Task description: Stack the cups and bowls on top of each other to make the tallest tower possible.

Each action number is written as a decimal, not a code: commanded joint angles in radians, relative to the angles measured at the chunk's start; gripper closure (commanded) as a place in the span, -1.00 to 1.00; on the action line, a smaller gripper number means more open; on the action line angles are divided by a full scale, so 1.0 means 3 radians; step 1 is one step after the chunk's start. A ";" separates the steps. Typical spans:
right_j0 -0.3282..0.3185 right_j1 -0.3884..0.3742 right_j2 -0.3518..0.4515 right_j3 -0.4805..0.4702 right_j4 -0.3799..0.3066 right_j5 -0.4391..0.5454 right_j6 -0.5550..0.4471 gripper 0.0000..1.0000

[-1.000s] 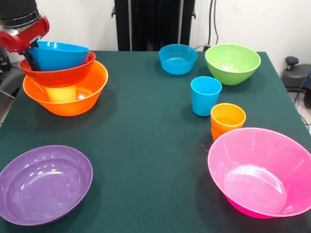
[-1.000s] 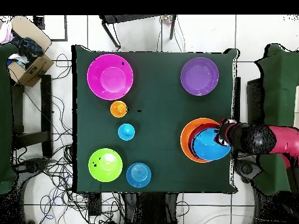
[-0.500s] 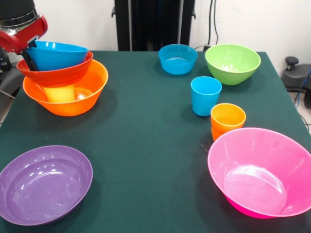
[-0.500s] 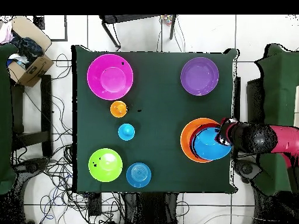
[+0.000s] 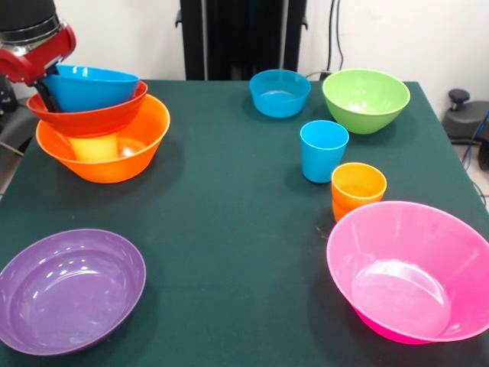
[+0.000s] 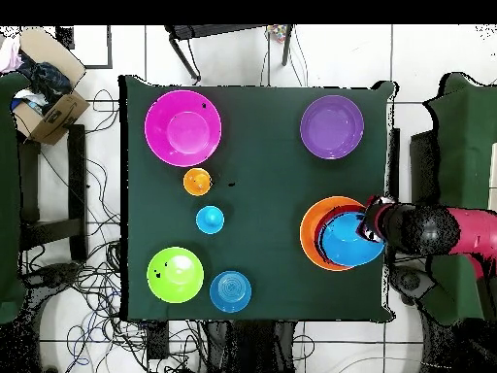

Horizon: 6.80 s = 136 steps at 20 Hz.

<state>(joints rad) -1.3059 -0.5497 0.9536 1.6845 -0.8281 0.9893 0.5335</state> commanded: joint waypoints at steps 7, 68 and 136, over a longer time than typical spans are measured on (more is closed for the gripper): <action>0.0241 -0.0090 0.0013 -0.0056 0.0089 0.0367 -0.0758 -1.00; 0.0358 -0.0703 -0.0181 0.0328 0.0303 0.0379 -0.0368 -1.00; 0.0281 -0.0320 -0.0292 0.0475 -0.0114 -0.0195 -0.0128 -1.00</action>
<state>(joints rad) -1.2774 -0.6731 0.9181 1.8754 -0.7984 0.9700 0.5335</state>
